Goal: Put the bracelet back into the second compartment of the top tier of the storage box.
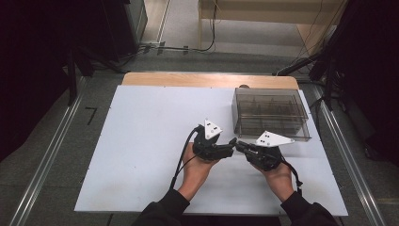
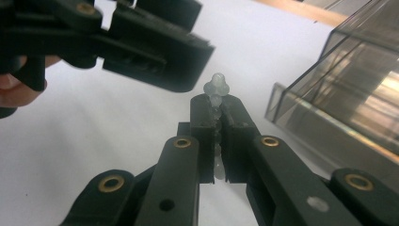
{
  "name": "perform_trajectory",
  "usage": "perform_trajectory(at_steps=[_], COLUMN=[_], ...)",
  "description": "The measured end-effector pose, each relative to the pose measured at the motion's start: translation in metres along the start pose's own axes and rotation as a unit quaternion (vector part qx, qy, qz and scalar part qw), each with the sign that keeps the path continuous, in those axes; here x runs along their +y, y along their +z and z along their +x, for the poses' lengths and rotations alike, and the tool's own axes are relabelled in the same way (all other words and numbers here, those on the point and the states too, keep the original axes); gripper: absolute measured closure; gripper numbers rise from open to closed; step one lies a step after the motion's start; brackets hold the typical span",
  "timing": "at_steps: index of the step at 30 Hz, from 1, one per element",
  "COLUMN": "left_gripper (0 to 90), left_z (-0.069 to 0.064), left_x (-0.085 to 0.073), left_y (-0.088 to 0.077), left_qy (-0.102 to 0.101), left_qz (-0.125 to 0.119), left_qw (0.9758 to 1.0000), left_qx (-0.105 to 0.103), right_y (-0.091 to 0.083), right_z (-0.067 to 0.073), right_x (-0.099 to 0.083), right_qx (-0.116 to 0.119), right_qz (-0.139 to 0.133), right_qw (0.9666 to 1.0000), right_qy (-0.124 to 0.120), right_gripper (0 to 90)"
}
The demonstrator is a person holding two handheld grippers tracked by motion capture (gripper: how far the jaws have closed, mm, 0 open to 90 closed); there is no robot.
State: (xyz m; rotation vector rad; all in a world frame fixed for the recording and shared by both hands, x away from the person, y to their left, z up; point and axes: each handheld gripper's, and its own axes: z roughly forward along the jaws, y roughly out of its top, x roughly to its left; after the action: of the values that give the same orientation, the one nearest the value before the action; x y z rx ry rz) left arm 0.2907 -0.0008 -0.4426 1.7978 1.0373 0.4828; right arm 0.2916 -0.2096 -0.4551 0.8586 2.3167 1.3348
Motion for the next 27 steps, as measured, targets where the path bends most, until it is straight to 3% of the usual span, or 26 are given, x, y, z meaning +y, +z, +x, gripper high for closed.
perform_trajectory(at_steps=[5, 11, 19, 27], left_gripper=[19.2, 17.7, 17.7, 17.7], left_z=[0.004, 0.017, 0.049, 0.086], left_x=[-0.003, -0.015, -0.044, -0.063], left_y=[-0.005, -0.021, -0.054, -0.089], left_qy=[-0.002, 0.002, -0.009, -0.031], left_qz=[-0.009, 0.000, 0.019, 0.019], left_qw=[0.9999, 0.9998, 0.9984, 0.9943], left_qx=[0.008, 0.020, 0.052, 0.100], right_y=[-0.008, -0.027, -0.046, -0.053], right_z=[-0.005, -0.017, -0.037, -0.052], right_x=[0.004, 0.013, 0.017, 0.015], right_qx=[-0.004, -0.018, -0.044, -0.067], right_qz=[-0.016, -0.049, -0.076, -0.084], right_qw=[0.9998, 0.9984, 0.9951, 0.9925], right_qy=[0.007, 0.022, 0.044, 0.058], right_gripper=[82.2, 82.2, 82.2, 82.1])
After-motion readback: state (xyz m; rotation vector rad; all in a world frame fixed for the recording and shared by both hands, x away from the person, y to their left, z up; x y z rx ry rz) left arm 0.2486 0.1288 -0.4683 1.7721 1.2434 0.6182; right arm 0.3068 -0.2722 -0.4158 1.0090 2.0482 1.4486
